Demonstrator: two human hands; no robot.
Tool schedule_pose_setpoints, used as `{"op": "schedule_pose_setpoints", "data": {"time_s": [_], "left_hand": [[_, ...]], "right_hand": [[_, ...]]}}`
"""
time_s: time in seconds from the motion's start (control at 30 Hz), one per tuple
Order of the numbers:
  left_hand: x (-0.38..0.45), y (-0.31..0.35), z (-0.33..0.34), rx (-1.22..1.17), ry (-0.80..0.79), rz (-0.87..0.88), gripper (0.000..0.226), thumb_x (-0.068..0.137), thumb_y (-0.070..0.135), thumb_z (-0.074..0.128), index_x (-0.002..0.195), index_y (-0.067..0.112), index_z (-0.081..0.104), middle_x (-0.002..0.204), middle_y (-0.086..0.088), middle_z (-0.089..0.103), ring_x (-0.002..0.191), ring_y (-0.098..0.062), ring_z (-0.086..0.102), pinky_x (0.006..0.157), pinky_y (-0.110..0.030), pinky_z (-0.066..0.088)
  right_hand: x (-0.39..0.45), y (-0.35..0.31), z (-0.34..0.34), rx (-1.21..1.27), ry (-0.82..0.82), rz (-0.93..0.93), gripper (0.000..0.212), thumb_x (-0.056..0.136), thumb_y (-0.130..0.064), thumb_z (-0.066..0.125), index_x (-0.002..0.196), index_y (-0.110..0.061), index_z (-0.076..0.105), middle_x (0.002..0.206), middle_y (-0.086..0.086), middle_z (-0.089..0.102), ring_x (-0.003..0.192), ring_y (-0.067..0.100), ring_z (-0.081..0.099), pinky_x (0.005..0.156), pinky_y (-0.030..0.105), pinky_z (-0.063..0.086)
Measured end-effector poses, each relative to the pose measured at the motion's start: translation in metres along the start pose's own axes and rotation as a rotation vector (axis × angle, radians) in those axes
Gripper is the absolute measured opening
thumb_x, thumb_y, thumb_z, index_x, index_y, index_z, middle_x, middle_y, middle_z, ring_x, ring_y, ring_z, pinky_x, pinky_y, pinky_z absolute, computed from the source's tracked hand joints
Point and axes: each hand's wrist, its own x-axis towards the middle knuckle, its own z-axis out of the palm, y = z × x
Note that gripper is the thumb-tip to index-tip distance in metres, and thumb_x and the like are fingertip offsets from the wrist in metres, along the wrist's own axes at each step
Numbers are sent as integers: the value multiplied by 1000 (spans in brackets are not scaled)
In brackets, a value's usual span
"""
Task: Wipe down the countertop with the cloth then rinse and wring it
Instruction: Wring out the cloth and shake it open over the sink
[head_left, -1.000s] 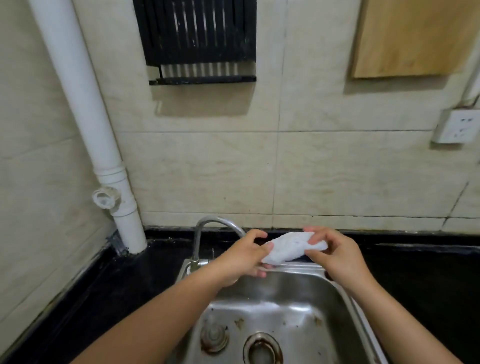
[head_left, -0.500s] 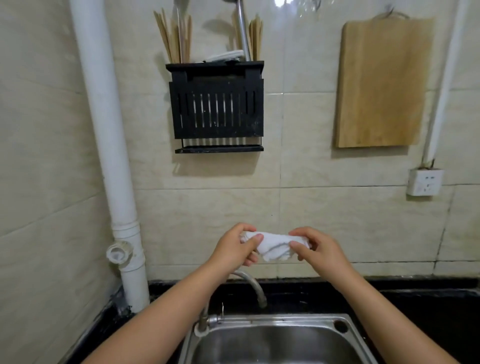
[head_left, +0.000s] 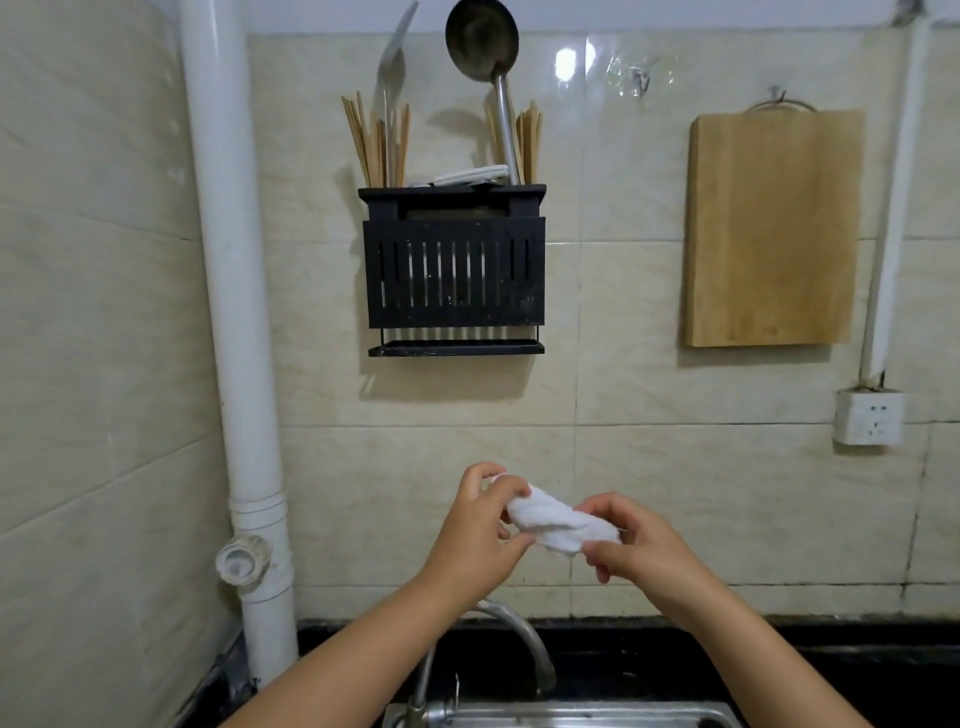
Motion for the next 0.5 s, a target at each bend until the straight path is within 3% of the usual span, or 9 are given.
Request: {"op": "schedule_pose_setpoints", "data": {"time_s": [0.07,0.2,0.3,0.37,0.5], "left_hand": [[3,-2,-1,38,29,-16,33,83,7,61,116,10,57,117,9,28,91,-11,49,70,-2,39],[9,-9,-4,85,7,-43,27,91,18,52,117,14,58,113,13,35,100,-13,51,82,-15,37],[15,-16,-4,63,-91,-84,16,93,17,48,100,9,60,88,2,51,84,-16,48,69,-22,34],[21,-18,-6,-46,-105,-223,16,94,16,46,90,10,60,69,2,50,71,-18,47,65,-25,38],[29,-18,-11,-329,-111,-382,27,93,14,48,68,19,55,61,1,49,51,-11,47,52,-21,47]], "right_hand": [[1,0,4,-96,-4,-27,24,74,6,59,85,-16,58,77,1,58,47,1,47,50,15,41],[5,-1,5,-284,99,-140,40,77,12,54,82,-27,56,80,-7,61,61,-3,53,56,8,39],[9,0,3,-272,139,-138,38,81,7,57,90,-30,54,85,-8,57,67,4,53,58,6,42],[12,-1,3,-239,132,-158,39,81,2,62,97,-32,52,89,-10,54,76,3,54,63,5,44],[19,-4,0,-131,61,-149,45,77,2,67,96,-36,53,92,-7,59,77,6,59,67,12,50]]}}
